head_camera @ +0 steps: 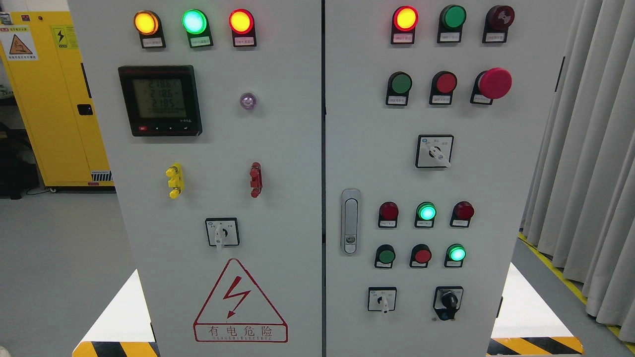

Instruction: Turn on light switch 1

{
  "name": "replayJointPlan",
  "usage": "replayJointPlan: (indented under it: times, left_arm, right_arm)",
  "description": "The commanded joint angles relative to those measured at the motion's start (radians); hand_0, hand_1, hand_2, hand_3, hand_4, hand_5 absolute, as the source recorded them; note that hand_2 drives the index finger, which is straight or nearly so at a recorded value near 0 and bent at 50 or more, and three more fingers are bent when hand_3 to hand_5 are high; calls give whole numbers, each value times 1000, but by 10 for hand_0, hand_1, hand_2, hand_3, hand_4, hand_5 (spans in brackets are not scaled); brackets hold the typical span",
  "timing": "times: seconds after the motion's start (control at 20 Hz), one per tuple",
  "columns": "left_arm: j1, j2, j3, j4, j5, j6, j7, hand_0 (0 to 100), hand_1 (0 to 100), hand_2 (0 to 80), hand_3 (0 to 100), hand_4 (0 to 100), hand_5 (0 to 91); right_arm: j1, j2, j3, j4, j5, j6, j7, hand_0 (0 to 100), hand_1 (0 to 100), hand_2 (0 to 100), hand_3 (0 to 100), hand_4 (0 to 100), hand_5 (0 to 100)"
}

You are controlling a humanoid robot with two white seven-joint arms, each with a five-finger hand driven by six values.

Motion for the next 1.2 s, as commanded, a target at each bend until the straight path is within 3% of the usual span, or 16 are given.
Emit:
replayJointPlan:
  times: [0.0,0.05,0.2,0.3,0.45,0.55,0.65,0.75,0.85,0.95,1.0,1.15]
  left_arm:
    - [110,16,138,-542,-32,1,0,198,174,0,169,205,0]
    - [121,17,155,-604,-56,1,0,206,182,0,228,238,0]
    - [125,20,169,-742,-75,-2,0,228,218,0,268,315,0]
    - [130,22,196,-860,-75,0,0,243,244,43,299,391,102]
    - [145,34,213,-1024,-74,0,-1,255,277,80,341,439,155]
    - [173,46,209,-1119,-72,-2,2,262,329,148,416,488,237]
    - [187,57,199,-1184,-69,-2,37,271,348,169,448,517,293]
    - [187,57,196,-1234,-67,-2,80,279,385,243,509,577,463]
    - [187,56,195,-1285,-67,-2,85,288,431,322,566,629,545]
    - [184,51,193,-1325,-64,-4,86,291,448,336,581,645,584]
    - [176,47,193,-1339,-64,-7,89,295,486,386,635,696,718]
    - [139,24,186,-1374,-63,-16,135,298,525,421,673,752,800]
  right_arm:
    - [0,0,0,0,-29,1,-1,0,500,40,0,0,0]
    - [0,0,0,0,-29,1,-1,0,500,40,0,0,0]
    - [0,0,0,0,-29,1,-1,0,500,40,0,0,0]
    - [0,0,0,0,-29,1,-1,0,500,40,0,0,0]
    - [0,0,0,0,-29,1,1,0,500,40,0,0,0]
    - [0,0,0,0,-29,1,-1,0,500,40,0,0,0]
    - [0,0,0,0,-29,1,-1,0,500,40,0,0,0]
    - [0,0,0,0,-29,1,-1,0,500,40,0,0,0]
    - [0,0,0,0,-29,1,-1,0,500,40,0,0,0]
    - [0,0,0,0,-29,1,-1,0,500,40,0,0,0]
    - [0,0,0,0,-29,1,-1,0,500,40,0,0,0]
    - [0,0,0,0,-29,1,1,0,500,40,0,0,0]
